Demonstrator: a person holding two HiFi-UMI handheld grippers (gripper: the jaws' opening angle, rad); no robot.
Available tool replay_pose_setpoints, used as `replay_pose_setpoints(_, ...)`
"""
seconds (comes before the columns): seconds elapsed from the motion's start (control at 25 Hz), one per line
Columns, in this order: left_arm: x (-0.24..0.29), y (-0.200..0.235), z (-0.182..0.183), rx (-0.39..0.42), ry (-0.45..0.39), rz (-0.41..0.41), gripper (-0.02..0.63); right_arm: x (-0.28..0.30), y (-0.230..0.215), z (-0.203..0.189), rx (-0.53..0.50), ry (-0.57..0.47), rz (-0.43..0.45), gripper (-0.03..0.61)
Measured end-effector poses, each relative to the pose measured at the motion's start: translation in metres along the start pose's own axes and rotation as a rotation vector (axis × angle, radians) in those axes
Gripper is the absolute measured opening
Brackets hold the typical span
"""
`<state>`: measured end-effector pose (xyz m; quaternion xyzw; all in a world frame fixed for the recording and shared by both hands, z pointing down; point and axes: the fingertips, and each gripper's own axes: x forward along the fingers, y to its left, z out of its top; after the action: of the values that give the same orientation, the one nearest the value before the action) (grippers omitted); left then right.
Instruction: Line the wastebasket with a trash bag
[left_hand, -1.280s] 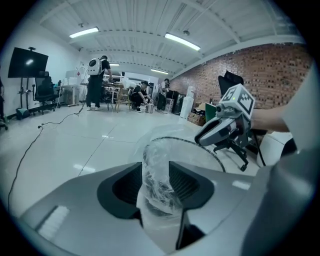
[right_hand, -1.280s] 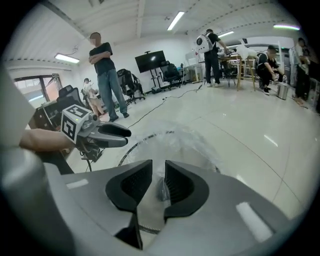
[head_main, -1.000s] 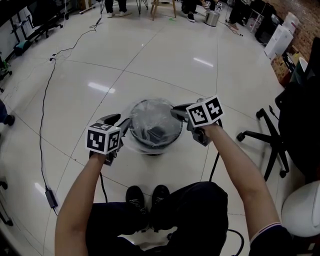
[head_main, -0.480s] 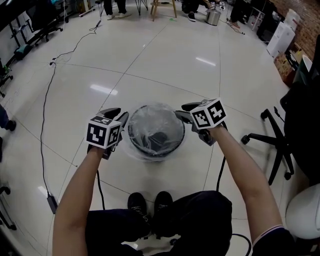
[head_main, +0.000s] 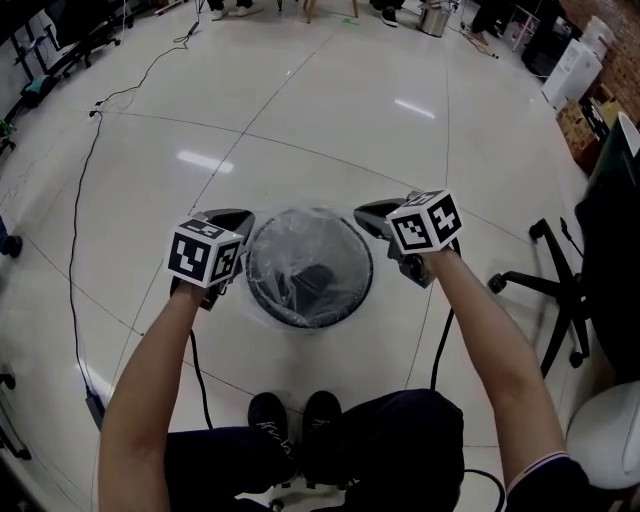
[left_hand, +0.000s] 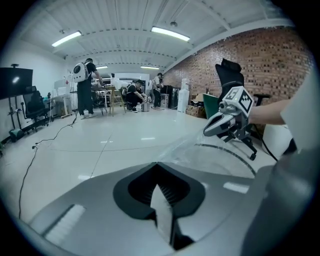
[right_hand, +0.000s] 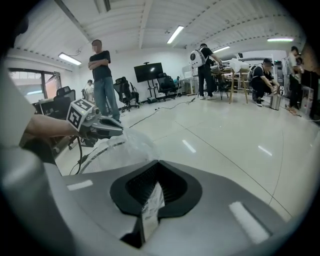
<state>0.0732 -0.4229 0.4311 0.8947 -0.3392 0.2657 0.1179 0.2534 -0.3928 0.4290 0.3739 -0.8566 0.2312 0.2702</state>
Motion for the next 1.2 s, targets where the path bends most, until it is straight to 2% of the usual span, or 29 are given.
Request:
replay_pose_setpoints(0.28, 0.023, 0.004, -0.006, -0.006, 0.042, -0.024, 0.012, 0.021, -0.027, -0.013, 0.085, 0.0, 0.021, 0.002)
replay_pose_setpoints(0.52, 0.039, 0.012, -0.014, -0.051, 0.063, -0.037, 0.012, 0.041, -0.036, -0.028, 0.134, 0.005, 0.04, 0.002)
replay_pose_setpoints(0.72, 0.05, 0.015, -0.034, -0.09, 0.111, -0.05, 0.012, 0.053, -0.035, -0.049, 0.159, 0.037, 0.081, 0.002)
replay_pose_setpoints(0.96, 0.047, 0.019, -0.054, -0.127, 0.128, -0.051, 0.014, 0.062, -0.021, -0.065, 0.177, 0.04, 0.143, 0.002)
replay_pose_setpoints(1.08, 0.045, 0.019, -0.06, -0.146, 0.126, -0.043, 0.052, 0.061, -0.022, -0.069, 0.186, 0.035, 0.135, 0.003)
replay_pose_setpoints(1.2, 0.038, 0.025, -0.059, -0.148, 0.11, -0.022, 0.099, 0.054, -0.029, -0.065, 0.209, 0.013, 0.116, 0.043)
